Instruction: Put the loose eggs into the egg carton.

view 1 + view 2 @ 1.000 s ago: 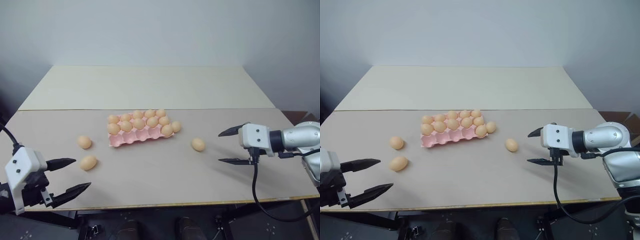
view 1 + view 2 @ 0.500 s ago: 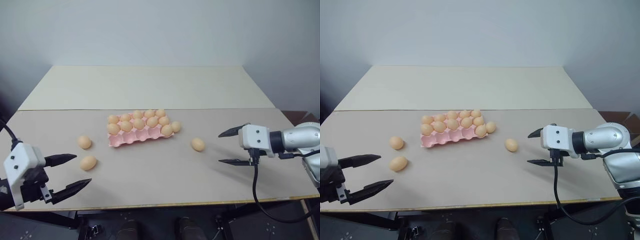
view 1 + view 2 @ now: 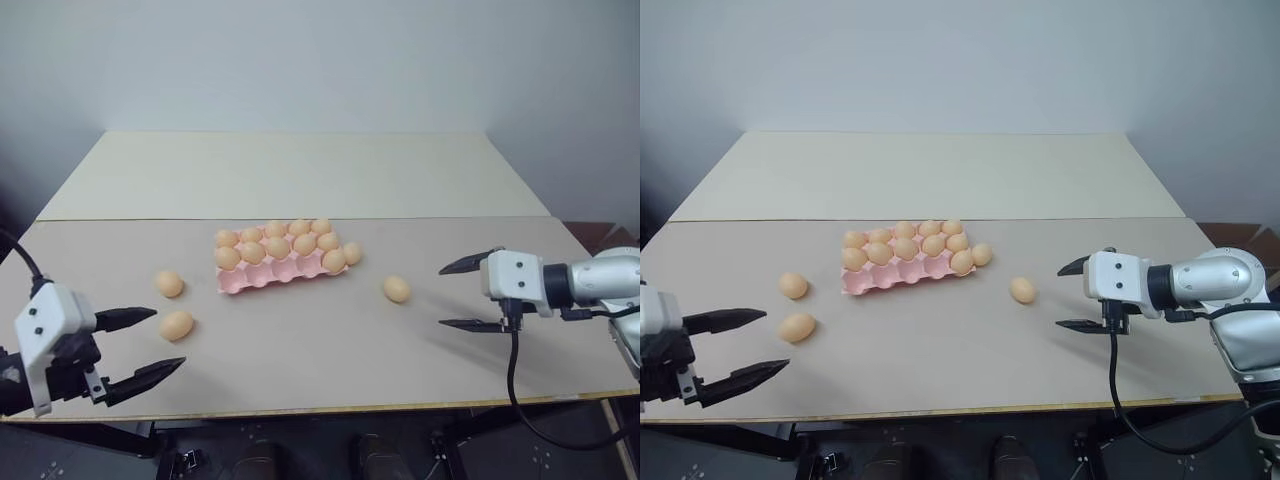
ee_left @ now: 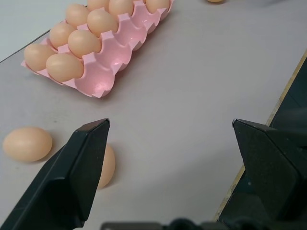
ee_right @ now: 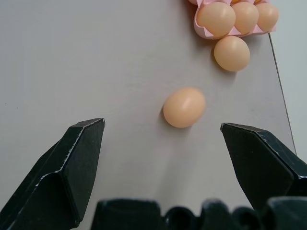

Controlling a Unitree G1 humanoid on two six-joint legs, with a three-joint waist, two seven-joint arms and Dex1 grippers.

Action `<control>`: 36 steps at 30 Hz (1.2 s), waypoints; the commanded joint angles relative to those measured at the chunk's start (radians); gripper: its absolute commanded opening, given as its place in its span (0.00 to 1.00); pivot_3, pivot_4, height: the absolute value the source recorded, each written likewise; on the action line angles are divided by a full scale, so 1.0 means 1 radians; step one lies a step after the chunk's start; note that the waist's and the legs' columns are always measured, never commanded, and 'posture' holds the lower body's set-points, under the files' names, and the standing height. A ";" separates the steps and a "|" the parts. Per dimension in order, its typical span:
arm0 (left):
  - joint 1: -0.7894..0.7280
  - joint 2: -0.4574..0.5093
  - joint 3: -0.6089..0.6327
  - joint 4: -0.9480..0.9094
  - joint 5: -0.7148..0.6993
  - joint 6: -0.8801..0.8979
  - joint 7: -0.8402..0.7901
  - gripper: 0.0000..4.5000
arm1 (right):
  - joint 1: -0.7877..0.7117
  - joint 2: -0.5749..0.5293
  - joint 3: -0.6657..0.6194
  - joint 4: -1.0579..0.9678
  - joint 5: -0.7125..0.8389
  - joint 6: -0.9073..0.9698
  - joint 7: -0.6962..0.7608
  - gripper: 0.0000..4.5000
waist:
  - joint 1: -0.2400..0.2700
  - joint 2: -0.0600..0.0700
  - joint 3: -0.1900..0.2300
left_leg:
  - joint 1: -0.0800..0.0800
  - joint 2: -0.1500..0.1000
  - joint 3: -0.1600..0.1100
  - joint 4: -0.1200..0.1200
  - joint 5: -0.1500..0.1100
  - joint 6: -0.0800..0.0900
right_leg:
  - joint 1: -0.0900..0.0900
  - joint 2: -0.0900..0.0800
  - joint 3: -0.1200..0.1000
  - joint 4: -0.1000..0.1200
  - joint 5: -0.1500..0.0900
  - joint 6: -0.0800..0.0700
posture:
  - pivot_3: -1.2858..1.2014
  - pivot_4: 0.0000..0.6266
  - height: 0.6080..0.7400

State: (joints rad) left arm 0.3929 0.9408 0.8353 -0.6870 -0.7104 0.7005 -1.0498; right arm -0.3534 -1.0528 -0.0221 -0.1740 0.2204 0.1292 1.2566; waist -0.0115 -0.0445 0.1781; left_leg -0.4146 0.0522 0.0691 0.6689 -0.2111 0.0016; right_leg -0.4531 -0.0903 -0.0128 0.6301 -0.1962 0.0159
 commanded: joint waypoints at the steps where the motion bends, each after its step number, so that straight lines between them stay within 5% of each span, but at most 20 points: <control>1: -0.066 0.016 -0.041 0.003 0.000 -0.020 0.045 0.99 | -0.017 0.000 -0.047 -0.013 0.023 0.010 -0.024 1.00 | 0.002 0.000 0.000 | 0.000 0.000 0.000 0.000 0.000 0.000 | 0.000 0.000 0.000 0.000 0.000 0.000 | 0.52 0.24 1.00; 18: -0.276 0.048 -0.321 0.067 -0.009 -0.027 0.052 0.99 | -0.129 0.242 0.084 0.005 -0.063 0.172 -0.286 1.00 | -0.001 0.000 0.000 | 0.000 0.000 0.000 0.000 0.001 0.000 | 0.001 0.001 0.001 0.000 0.001 0.000 | 0.52 0.24 1.00; 36: -0.286 0.020 -0.366 0.033 -0.008 -0.027 0.089 0.99 | -0.207 0.380 0.204 0.253 -0.184 0.220 -0.356 1.00 | -0.004 0.000 0.000 | 0.000 0.000 0.000 0.000 0.001 0.000 | 0.000 0.001 0.001 0.000 0.002 0.000 | 0.52 0.24 1.00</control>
State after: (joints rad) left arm 0.1146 0.9546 0.4513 -0.6281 -0.7132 0.6948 -0.9631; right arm -0.5403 -0.6717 0.1879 0.0756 0.0413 0.3518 0.9102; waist -0.0152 -0.0445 0.1781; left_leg -0.4149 0.0520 0.0686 0.6690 -0.2100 0.0015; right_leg -0.4526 -0.0887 -0.0119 0.6306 -0.1945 0.0159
